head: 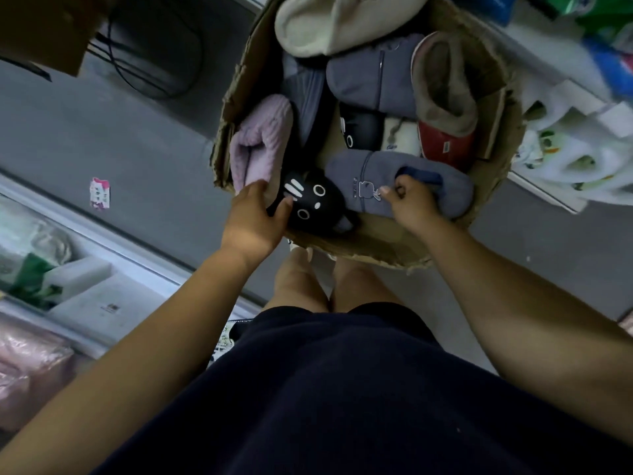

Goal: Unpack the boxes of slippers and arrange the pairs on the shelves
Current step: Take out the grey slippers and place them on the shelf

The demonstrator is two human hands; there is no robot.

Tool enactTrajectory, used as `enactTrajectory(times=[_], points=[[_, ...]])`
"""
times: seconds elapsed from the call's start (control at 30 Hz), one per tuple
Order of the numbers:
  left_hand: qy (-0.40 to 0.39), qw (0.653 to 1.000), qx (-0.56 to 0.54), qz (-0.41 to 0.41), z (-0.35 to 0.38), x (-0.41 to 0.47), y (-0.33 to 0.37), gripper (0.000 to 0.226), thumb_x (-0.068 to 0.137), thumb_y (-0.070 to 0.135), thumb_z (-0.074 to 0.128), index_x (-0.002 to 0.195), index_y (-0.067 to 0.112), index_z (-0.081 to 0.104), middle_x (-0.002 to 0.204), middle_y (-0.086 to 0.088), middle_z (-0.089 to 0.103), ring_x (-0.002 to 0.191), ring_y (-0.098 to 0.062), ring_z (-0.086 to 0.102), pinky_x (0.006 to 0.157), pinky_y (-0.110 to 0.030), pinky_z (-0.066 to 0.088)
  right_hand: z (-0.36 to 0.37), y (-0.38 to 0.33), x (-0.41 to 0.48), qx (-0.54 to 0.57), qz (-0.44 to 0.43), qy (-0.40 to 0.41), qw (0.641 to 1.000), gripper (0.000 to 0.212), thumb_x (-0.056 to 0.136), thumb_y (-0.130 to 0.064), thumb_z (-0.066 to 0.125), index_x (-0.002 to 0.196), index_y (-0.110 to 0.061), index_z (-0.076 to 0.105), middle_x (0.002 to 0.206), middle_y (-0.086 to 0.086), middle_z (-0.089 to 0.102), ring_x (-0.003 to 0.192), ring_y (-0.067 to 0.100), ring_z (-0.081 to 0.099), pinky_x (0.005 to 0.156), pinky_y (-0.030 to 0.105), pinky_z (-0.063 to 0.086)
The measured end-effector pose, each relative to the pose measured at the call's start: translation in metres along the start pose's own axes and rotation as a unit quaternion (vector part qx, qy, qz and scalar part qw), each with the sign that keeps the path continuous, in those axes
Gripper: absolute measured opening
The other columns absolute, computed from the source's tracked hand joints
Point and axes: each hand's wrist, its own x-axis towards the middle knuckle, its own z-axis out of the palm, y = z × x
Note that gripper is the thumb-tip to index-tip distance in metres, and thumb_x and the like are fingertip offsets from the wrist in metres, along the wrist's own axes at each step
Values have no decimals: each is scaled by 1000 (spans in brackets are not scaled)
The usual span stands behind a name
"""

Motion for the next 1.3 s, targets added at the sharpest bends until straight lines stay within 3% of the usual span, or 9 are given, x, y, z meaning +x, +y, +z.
enactTrajectory(times=[0.2,0.3,0.4,0.5,0.63,0.77,0.9,1.13,1.3], points=[[-14,998,-21,-57,2,7,30,67,95,61,54,128,3,59,127,-20,61,116,-36,57,81,-30,36,-35,0,-47,38,-102,78,991,10,100,-22,59,92,-18,53,87,-5,61,90,17,57,76,26,36],[-27,996,-78,-28,1,3,49,79,86,79,47,123,10,63,116,-4,66,109,-25,62,83,-33,47,-52,-9,-63,65,-123,55,989,7,99,-24,59,101,-17,61,96,-3,64,93,14,60,77,25,40],[-45,975,-217,-31,-5,-1,73,65,89,69,58,131,19,61,119,12,64,112,-9,62,86,-20,49,-58,-23,-75,121,-115,-26,986,18,100,-25,58,117,-21,64,109,-8,68,102,9,63,83,18,47],[-61,931,-349,-84,-15,3,85,56,87,57,70,128,20,64,119,7,71,110,-7,66,92,-26,55,-57,-39,-71,150,-132,-67,978,11,100,-26,59,109,-26,65,104,-13,70,102,5,66,89,24,53],[15,930,-354,-102,-31,12,73,52,85,50,76,125,18,65,116,5,70,105,-10,68,86,-27,57,-68,-60,-39,157,-140,34,977,10,99,-32,61,99,-24,67,93,-7,69,90,9,66,86,34,55],[74,942,-310,-103,-42,17,56,46,88,41,75,122,11,65,110,-2,68,90,-9,65,67,-14,51,-88,-55,35,51,-70,189,978,74,78,-61,68,137,-20,47,139,6,49,127,26,50,103,48,46],[67,942,-305,-125,-40,17,39,50,86,46,77,121,11,66,108,-1,71,95,-15,68,72,-24,54,-88,-25,71,-49,28,152,987,121,65,-56,85,157,-25,12,158,17,27,143,39,33,114,50,35],[64,920,-359,-144,-43,10,23,37,82,51,77,105,24,66,103,2,73,91,-12,71,72,-30,57,-91,3,80,-58,-30,194,979,78,66,-43,89,127,-13,49,127,15,63,114,36,61,94,44,52],[97,914,-367,-144,-58,8,16,52,83,53,77,114,13,66,105,-4,72,93,-17,70,72,-34,57,-79,17,46,-20,-58,92,994,49,74,-29,87,112,-9,62,106,8,71,98,27,65,72,24,44]])
